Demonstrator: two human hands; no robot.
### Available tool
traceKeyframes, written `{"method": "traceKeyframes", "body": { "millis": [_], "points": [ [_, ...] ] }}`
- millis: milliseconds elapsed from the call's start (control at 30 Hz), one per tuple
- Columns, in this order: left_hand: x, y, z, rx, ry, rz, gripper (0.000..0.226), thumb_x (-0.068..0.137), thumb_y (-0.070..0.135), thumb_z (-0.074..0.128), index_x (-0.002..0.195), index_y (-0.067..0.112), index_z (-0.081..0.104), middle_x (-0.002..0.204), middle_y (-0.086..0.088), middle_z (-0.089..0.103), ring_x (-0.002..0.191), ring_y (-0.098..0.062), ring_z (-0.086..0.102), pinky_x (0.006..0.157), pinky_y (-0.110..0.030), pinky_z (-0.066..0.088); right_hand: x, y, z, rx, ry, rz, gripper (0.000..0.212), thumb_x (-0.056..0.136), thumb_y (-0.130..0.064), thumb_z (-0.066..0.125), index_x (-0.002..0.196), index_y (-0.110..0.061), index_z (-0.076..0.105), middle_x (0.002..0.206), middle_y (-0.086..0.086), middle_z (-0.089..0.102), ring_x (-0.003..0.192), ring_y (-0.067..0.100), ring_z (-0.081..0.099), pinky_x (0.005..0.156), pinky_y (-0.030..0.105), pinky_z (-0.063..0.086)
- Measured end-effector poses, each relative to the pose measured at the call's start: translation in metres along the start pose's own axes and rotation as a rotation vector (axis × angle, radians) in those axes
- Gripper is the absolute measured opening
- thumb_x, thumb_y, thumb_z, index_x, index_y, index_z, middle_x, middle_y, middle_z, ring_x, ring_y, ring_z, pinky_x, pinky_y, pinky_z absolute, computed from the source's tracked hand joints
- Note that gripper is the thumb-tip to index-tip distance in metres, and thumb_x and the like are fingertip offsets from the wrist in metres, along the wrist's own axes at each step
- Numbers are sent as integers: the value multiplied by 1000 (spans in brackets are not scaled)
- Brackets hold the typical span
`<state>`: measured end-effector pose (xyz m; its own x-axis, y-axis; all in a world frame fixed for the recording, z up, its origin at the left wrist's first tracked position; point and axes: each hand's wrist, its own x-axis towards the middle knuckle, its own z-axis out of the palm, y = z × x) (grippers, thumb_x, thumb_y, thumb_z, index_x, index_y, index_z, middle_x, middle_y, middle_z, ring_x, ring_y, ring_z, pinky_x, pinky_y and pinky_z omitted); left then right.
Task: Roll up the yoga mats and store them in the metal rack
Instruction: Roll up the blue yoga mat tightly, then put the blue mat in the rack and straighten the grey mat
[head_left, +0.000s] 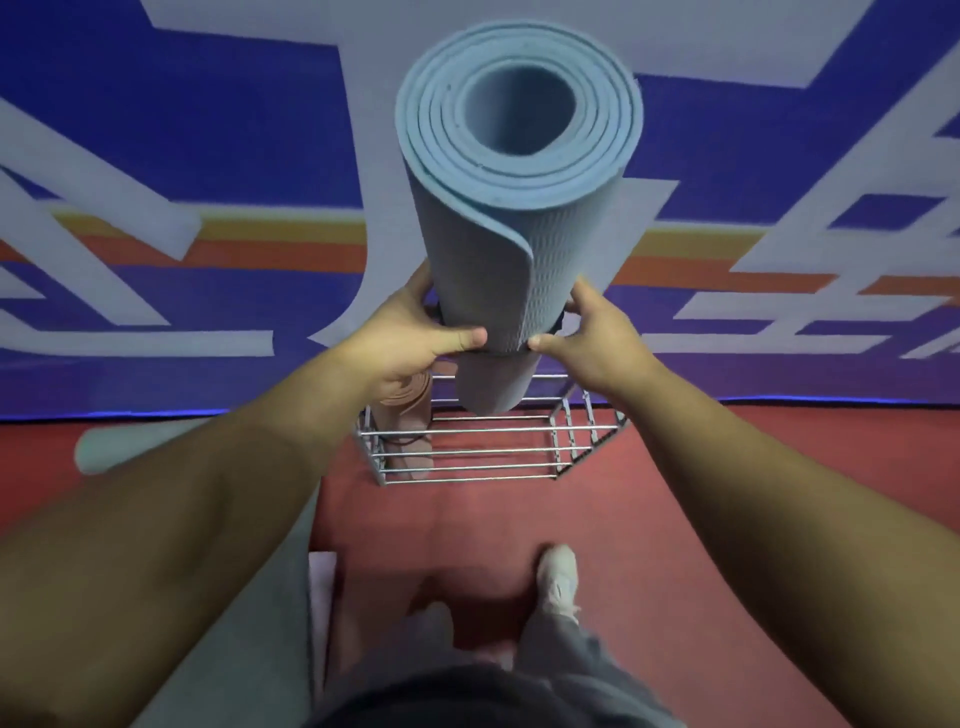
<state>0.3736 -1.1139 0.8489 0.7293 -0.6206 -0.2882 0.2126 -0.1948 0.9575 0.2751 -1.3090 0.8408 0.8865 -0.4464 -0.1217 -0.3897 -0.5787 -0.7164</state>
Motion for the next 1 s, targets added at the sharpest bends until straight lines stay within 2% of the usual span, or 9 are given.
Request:
{"method": "traceKeyframes", "body": {
  "millis": [100,233,367,467,567,633,767,867,1000],
  "points": [
    [27,-24,11,-89,50,-104,68,88,-7,70,139,32,46,118,11,62,108,-17,66,81,-39,60,35,17,10,137,-116,81,81,75,-5,73,143,-37,45,114,-3,69,94,26,70,86,45,58],
    [62,-52,34,-259,154,-154,79,88,-20,60,147,30,42,116,12,62,93,-3,66,77,-29,60,68,41,14,696,-262,248,80,77,14,43,135,-40,56,99,10,63,75,30,55,76,44,55],
    [90,-73,55,-237,171,-242,106,71,-20,74,154,32,36,136,-1,58,114,-17,64,93,-40,56,91,70,10,914,-374,507,52,86,-2,40,126,-25,65,126,17,60,96,45,62,88,59,57],
    [102,-85,59,-205,145,-285,109,65,-16,72,151,43,38,136,-6,58,104,-23,67,84,-41,57,106,93,8,1118,-375,639,37,96,-27,42,121,-16,68,131,17,57,105,51,63,89,64,54],
    [109,-85,67,-346,143,-356,96,68,-9,50,138,56,47,143,3,54,123,-25,57,99,-57,48,119,113,17,1103,-455,681,65,97,-66,40,133,-18,63,122,11,62,94,43,70,85,63,56],
    [111,-89,74,-429,180,-409,93,63,-2,46,132,62,49,142,10,56,130,-22,53,102,-59,44,125,122,30,1056,-475,670,72,93,-73,42,135,-16,61,106,6,70,91,36,73,82,59,58],
    [116,-119,74,-532,351,-431,85,62,-3,42,122,55,59,125,5,64,118,-24,58,85,-44,56,136,135,63,954,-545,641,64,90,-65,53,134,-20,61,123,11,70,108,36,70,77,49,60],
    [124,-145,63,-533,424,-417,90,53,0,47,134,38,58,120,-8,67,107,-29,64,85,-46,58,151,144,95,824,-614,554,51,90,-39,69,136,-19,57,126,13,69,103,32,71,71,40,61],
    [134,-182,51,-438,527,-538,84,57,1,52,135,30,58,104,-5,71,89,-24,63,72,-37,49,171,168,154,795,-650,524,40,95,-13,67,134,-19,59,118,15,72,101,34,72,85,50,60]
  ]
}}
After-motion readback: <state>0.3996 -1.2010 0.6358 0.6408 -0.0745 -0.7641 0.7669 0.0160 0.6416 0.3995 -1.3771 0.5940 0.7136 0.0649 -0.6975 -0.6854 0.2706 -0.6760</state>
